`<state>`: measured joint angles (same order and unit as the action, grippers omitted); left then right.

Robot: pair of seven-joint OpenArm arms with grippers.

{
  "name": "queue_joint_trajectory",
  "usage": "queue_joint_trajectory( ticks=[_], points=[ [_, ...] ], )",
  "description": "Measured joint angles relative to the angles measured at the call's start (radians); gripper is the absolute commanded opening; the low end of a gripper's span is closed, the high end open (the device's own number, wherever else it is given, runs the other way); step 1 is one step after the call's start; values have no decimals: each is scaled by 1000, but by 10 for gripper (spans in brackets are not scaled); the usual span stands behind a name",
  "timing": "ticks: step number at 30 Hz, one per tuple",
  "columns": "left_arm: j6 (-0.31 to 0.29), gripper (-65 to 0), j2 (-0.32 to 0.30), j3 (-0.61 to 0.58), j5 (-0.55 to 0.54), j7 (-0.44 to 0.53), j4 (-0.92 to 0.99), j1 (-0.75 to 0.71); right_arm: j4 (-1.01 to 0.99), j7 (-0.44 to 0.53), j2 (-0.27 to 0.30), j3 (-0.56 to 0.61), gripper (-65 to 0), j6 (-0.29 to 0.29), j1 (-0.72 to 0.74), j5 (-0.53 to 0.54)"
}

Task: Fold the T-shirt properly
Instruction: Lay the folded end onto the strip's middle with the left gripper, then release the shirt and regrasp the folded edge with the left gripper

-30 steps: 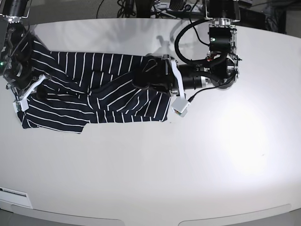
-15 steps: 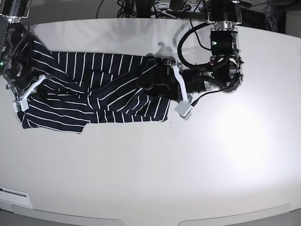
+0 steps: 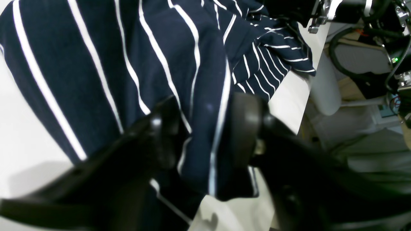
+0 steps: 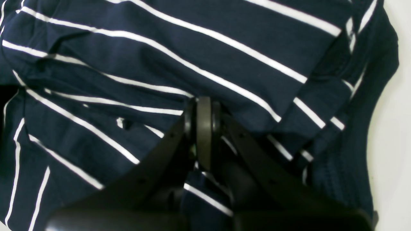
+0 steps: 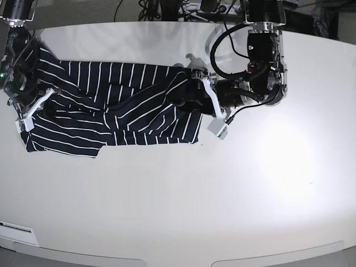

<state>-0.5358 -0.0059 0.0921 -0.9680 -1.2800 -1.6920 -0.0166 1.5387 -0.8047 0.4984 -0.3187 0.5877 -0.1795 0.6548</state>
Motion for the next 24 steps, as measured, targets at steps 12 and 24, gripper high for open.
queue_joint_trajectory(
  ticks=[12, 24],
  points=[
    [19, -650, 0, 0, -165, -3, 0, -3, 0, 0, 0, 0, -650, 0, 0, 0],
    [-78, -650, 56, -61, -82, 34, 0, -3, 0, 0, 0, 0, -650, 0, 0, 0]
  ],
)
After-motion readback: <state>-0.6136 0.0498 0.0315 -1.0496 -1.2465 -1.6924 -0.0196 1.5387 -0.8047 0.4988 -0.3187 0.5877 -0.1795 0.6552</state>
